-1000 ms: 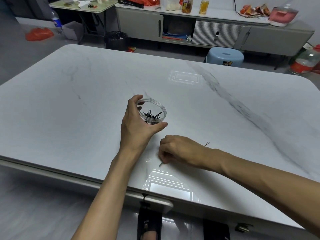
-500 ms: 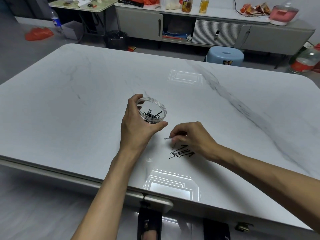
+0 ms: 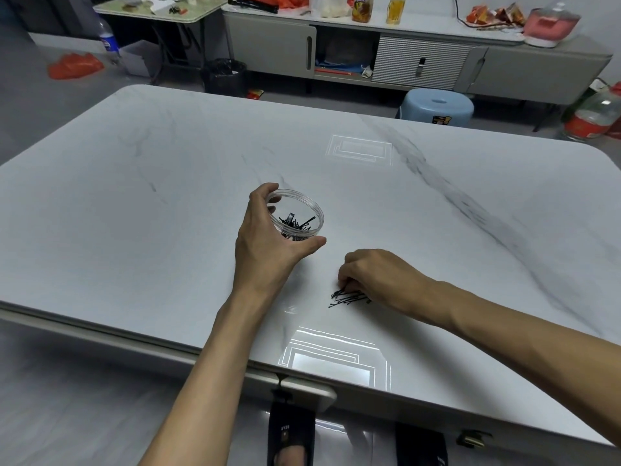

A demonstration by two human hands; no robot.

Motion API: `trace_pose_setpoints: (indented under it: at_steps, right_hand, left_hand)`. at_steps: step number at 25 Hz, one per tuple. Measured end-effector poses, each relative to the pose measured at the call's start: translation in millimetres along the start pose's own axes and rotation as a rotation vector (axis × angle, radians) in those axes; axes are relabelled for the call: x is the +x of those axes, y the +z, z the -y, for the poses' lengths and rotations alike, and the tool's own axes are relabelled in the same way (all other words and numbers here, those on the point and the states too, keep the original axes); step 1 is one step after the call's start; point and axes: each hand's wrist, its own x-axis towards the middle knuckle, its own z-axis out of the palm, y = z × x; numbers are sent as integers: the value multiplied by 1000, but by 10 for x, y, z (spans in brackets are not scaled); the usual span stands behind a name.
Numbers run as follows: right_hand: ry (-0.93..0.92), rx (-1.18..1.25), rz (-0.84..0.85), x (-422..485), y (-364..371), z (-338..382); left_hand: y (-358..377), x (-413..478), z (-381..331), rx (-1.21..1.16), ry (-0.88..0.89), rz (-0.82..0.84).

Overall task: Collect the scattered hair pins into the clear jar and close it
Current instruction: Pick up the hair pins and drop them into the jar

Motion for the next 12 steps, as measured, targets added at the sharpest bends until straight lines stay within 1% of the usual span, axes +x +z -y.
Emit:
trace_pose_setpoints:
  at_steps: [3,4,5,7,9,10,11,12]
  right_hand:
    - [-51,-127,30,28,26,4]
    - [-57,-122,29,26,6,-2]
    - [-31,-65,4,20,-32,0]
    - [136,176,-129,29,-168,-2]
    - [295,447,-380,102,-383,-27]
    - [312,524,-486,153,-504,-29]
    - [287,544,-537,215,-628,-12]
    - [244,519,-523,287,-749,35]
  left_hand:
    - [1,1,-1,2,-1,0]
    - [1,2,-5,3,-1,0]
    - [1,2,-8,3,-1,0]
    - [-1,3,-7,1,-1,-2]
    - [-3,1,-10,2,-2,-2]
    - [3,1,-16,4,-1,0]
    - [12,-2,-21,6,1,4]
    - [23,-5,-27,7,6,10]
